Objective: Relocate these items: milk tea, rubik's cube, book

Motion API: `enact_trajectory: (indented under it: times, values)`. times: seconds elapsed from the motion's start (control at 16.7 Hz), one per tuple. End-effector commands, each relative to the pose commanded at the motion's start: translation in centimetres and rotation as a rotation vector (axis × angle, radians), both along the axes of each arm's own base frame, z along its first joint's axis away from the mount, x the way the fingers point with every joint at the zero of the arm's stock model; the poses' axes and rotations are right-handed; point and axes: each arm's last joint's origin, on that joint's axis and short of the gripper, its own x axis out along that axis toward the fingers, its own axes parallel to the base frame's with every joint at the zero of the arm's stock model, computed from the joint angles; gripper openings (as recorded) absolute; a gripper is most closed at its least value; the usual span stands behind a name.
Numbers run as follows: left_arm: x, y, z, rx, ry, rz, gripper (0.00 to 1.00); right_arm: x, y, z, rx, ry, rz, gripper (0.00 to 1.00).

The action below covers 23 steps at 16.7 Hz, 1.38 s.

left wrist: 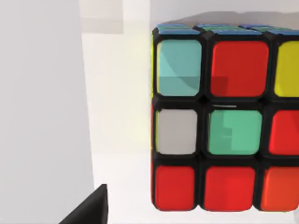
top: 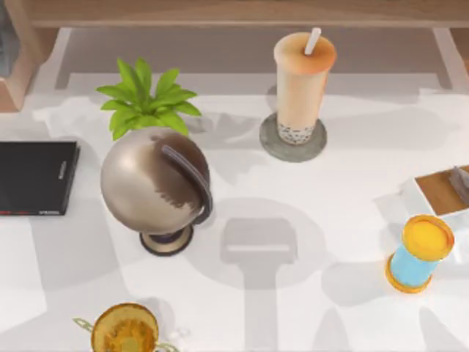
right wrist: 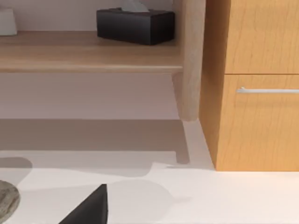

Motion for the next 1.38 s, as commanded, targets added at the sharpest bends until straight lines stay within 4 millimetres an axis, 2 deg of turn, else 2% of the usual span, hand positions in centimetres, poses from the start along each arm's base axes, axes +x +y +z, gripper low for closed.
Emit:
enact_trajectory:
  times: [0.24,0.54,0.78,1.14,1.38]
  values:
    - [0.0,0.5,-0.6,-0.003,0.004,0.003,1.00,0.0,0.0,0.0,0.000,0.000,0.000,1.00]
    - [0.5,1.7,-3.8,-0.002,0.004,0.001,1.00,0.0,0.0,0.0,0.000,0.000,0.000,1.00]
    - [1.2,0.7,-5.5,-0.002,0.003,-0.001,1.00,0.0,0.0,0.0,0.000,0.000,0.000,1.00]
    - [1.4,0.1,-5.8,-0.002,0.003,0.000,1.00,0.0,0.0,0.0,0.000,0.000,0.000,1.00]
    - [1.4,0.1,-5.8,-0.002,0.003,0.000,0.70,0.0,0.0,0.0,0.000,0.000,0.000,1.00]
